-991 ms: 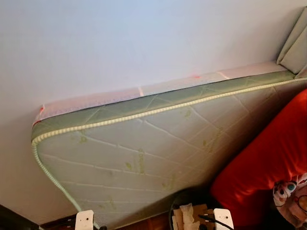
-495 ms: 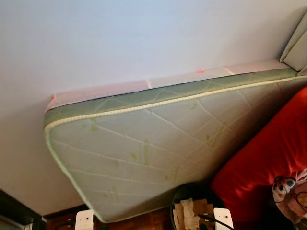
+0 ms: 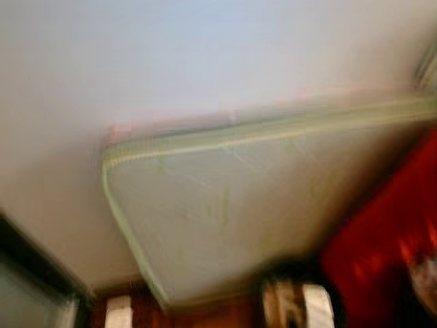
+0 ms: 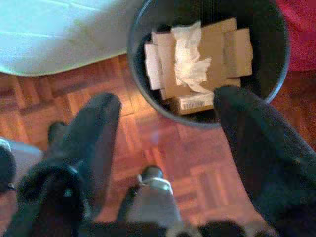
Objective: Clean up the room
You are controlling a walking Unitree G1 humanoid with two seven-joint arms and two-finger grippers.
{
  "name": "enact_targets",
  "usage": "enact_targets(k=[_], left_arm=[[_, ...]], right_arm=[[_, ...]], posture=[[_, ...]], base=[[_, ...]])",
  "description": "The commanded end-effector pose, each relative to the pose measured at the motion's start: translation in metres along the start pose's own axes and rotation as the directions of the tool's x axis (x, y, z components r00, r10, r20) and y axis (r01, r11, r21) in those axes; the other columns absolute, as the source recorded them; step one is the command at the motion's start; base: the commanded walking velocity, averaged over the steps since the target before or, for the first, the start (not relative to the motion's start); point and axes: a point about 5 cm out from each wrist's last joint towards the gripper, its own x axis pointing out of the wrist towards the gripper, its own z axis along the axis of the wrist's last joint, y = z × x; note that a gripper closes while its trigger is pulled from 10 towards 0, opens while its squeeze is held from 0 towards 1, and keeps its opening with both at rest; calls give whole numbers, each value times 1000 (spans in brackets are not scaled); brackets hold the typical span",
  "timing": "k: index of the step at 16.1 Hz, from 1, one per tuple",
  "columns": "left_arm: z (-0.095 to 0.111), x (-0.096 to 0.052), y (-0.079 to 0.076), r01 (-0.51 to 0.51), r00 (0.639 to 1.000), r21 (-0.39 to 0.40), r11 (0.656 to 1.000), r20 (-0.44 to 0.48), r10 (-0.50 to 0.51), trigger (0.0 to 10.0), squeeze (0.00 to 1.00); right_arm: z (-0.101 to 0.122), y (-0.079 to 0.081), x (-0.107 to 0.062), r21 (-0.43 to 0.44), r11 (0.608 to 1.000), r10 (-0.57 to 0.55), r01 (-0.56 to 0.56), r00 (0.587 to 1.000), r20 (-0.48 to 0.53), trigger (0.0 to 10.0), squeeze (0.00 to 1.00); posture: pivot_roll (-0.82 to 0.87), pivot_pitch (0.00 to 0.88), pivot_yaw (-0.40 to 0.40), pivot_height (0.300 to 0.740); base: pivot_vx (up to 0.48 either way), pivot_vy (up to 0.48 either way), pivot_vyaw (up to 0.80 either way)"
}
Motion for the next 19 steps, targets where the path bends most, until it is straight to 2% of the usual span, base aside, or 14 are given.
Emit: enact_targets(k=[1, 5, 12, 14, 15, 17, 19], left_arm=[[66, 14, -5, 25, 996, 11, 1000, 82, -26, 10000, 0], [66, 14, -6, 28, 996, 3, 1000, 89, -29, 10000, 0], [67, 14, -6, 31, 995, 12, 999, 90, -32, 10000, 0], [68, 14, -5, 28, 996, 31, 999, 88, -30, 10000, 0], [69, 15, -4, 22, 996, 73, 997, 88, -29, 10000, 0], [68, 14, -4, 19, 996, 45, 999, 88, -23, 10000, 0], [69, 15, -5, 20, 996, 26, 999, 91, -22, 10000, 0]], right_arm=[[72, -20, 10, 113, 991, 68, -74, 996, 59, 10000, 0], [72, -20, 10, 118, 991, 64, -70, 996, 56, 10000, 0], [72, -19, 10, 102, 991, 77, -81, 996, 48, 10000, 0], [72, -19, 10, 102, 992, 76, -81, 996, 46, 10000, 0], [72, -19, 10, 101, 992, 77, -82, 996, 45, 10000, 0], [72, -19, 10, 101, 992, 77, -82, 996, 45, 10000, 0], [73, -19, 10, 99, 992, 76, -80, 996, 45, 10000, 0]], posture=[[137, 0, -121, 740], [137, 0, -122, 740], [138, 0, -121, 740], [138, 0, -119, 740], [137, 0, -117, 740], [137, 0, -120, 740], [134, 0, -120, 740]], base=[[0, 0, 0], [0, 0, 0], [0, 0, -704], [0, 0, -712], [0, -480, -712], [0, -480, -712], [0, 0, -712]])
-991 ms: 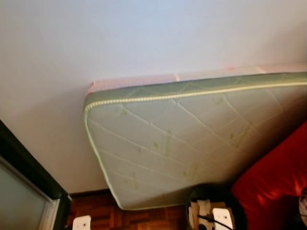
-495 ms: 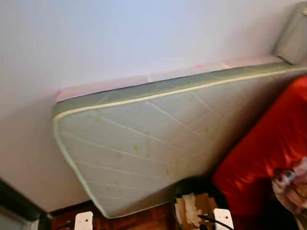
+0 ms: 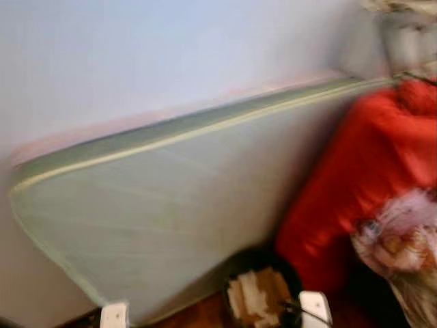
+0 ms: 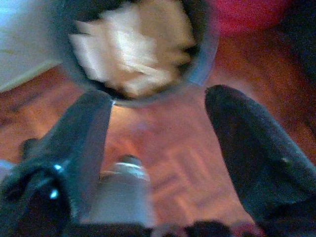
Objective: Clean up the room
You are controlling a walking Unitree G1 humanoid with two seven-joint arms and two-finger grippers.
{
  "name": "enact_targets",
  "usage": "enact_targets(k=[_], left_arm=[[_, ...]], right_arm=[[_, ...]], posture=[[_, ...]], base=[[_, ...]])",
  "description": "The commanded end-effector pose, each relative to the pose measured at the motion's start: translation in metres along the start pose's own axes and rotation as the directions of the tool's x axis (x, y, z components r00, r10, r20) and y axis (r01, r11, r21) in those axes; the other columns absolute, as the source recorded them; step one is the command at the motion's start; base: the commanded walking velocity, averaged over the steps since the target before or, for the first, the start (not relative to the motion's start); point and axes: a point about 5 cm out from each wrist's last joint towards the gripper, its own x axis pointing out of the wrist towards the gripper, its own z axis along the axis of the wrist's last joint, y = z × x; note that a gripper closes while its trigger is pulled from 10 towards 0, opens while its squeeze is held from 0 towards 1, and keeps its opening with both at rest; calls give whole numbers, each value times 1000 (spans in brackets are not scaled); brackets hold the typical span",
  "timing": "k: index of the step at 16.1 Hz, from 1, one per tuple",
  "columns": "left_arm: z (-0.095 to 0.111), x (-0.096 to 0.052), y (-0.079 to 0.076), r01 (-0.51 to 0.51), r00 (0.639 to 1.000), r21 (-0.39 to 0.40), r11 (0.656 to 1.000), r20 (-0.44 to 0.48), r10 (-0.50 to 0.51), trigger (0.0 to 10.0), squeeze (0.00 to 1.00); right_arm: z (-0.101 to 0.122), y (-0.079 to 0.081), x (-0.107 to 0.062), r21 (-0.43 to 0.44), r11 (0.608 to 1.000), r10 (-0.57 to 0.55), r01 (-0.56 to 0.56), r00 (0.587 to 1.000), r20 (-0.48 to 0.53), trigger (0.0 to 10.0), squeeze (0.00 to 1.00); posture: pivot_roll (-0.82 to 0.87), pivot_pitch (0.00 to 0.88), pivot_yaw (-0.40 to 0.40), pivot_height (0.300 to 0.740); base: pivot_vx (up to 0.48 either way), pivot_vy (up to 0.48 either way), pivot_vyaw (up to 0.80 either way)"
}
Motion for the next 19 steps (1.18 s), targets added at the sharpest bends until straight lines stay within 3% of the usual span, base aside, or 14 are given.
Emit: enact_targets(k=[1, 9, 15, 19], left_arm=[[41, 12, -1, 12, 1000, 10, 1000, 11, -12, 10000, 0], [41, 12, -2, 14, 1000, 5, 1000, 13, -14, 10000, 0], [39, 12, 0, 19, 1000, 47, 999, 9, -19, 10000, 0], [38, 11, 1, 21, 1000, 65, 998, 4, -22, 10000, 0]], right_arm=[[73, -20, 9, 98, 992, 74, -78, 996, 49, 10000, 0], [74, -21, 9, 86, 994, 69, -73, 996, 47, 10000, 0], [71, -20, 9, 85, 994, 69, -73, 997, 43, 10000, 0], [70, -19, 9, 104, 992, 63, -69, 996, 62, 10000, 0]], posture=[[134, 0, -120, 740], [133, 0, -121, 740], [134, 0, -107, 740], [130, 0, -99, 740]], base=[[0, 0, -712], [0, 0, -712], [0, 0, -711], [0, -441, -178]])
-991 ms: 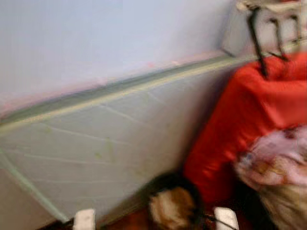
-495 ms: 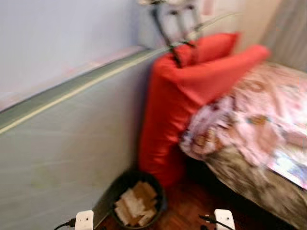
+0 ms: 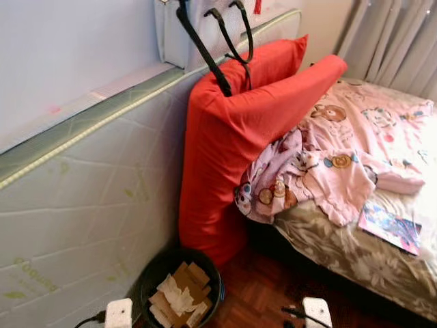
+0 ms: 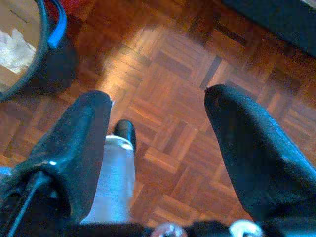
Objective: Clean up the room
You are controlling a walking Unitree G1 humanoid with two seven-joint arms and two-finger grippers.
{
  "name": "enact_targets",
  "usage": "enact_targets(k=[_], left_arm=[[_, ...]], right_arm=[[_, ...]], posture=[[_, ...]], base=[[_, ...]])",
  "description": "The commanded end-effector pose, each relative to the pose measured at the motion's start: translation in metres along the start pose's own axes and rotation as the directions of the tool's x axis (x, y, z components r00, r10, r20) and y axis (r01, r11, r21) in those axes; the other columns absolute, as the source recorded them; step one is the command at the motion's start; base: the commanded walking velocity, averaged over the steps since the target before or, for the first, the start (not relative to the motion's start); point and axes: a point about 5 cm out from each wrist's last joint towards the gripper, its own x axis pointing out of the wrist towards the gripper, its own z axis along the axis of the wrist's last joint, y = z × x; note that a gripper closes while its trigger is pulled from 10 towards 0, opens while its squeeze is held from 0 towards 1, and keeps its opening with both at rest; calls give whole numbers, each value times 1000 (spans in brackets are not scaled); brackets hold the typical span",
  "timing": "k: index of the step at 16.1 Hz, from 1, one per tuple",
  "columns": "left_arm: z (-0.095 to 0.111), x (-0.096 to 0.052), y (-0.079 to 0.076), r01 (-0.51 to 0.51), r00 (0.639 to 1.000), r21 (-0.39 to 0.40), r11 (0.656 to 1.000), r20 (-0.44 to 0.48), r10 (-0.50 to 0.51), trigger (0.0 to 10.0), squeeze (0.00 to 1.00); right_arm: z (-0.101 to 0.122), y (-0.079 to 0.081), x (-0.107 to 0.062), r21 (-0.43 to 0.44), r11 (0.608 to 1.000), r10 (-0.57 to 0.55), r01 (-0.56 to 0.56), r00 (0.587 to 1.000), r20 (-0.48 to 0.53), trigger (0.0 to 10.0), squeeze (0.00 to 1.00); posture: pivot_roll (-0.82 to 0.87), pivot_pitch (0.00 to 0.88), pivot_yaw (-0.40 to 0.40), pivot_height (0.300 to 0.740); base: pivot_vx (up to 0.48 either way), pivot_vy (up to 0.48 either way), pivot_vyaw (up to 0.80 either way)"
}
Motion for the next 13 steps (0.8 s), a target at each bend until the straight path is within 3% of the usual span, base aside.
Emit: enact_targets(k=[1, 13], left_arm=[[42, 13, -7, 42, 999, 68, 997, 12, -43, 10000, 0], [45, 13, -8, 35, 999, 41, 999, 22, -35, 10000, 0]], right_arm=[[70, -26, 8, 97, 994, 47, -53, 997, 64, 10000, 0], [74, -28, 8, 91, 995, 30, -37, 997, 74, 10000, 0]], posture=[[129, 0, -98, 740], [128, 0, -111, 740]], base=[[0, -480, 0], [0, -480, 0]])
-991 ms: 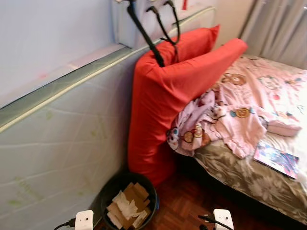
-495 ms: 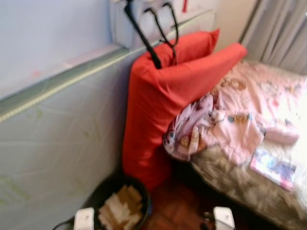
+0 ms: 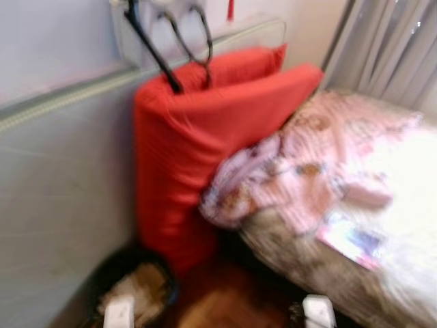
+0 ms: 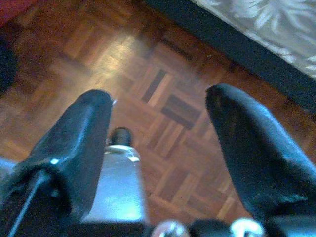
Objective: Clean up the room
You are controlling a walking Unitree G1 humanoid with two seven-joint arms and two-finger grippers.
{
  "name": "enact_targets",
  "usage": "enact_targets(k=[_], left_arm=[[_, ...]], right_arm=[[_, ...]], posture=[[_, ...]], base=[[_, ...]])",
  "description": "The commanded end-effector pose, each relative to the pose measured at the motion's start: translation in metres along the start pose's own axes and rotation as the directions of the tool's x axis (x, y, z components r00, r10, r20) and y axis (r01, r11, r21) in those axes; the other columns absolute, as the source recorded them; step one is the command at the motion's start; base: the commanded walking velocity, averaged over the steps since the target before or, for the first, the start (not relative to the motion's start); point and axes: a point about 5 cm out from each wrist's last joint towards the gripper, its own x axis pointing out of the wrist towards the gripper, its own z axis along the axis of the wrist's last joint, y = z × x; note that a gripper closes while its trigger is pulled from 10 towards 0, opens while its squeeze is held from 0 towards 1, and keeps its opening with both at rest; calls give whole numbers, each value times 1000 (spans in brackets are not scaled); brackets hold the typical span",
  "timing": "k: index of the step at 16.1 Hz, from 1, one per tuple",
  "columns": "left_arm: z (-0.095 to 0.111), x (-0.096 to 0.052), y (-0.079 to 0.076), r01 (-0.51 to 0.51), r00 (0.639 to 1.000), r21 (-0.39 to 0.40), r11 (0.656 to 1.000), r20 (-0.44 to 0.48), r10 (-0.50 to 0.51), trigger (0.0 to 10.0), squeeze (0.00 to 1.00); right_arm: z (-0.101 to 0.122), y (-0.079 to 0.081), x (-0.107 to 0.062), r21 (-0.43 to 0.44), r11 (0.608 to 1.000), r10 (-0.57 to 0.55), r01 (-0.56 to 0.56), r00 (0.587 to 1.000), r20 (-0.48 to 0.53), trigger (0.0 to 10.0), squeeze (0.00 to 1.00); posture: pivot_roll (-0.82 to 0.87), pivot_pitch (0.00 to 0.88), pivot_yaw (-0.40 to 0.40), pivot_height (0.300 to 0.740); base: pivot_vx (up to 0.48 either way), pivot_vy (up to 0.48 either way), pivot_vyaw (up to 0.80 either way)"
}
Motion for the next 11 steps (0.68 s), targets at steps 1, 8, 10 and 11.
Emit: enact_targets(k=[1, 8, 10, 11], left_arm=[[47, 14, -8, 34, 999, 41, 999, 29, -36, 10000, 0], [49, 14, -9, 24, 999, 20, 1000, 31, -24, 10000, 0], [49, 14, -9, 24, 999, 20, 1000, 31, -24, 10000, 0], [49, 14, -9, 24, 999, 20, 1000, 31, -24, 10000, 0]], right_arm=[[78, -29, 8, 89, 995, 29, -37, 996, 82, 10000, 0], [80, -29, 8, 74, 996, 33, -39, 996, 81, 10000, 0], [80, -29, 8, 74, 996, 33, -39, 996, 81, 10000, 0], [80, -29, 8, 74, 996, 33, -39, 996, 81, 10000, 0]], posture=[[128, 0, -111, 740], [128, 0, -114, 740], [128, 0, -114, 740], [128, 0, -114, 740]], base=[[0, -480, 0], [0, -51, 0], [0, 0, 0], [0, 0, 0]])
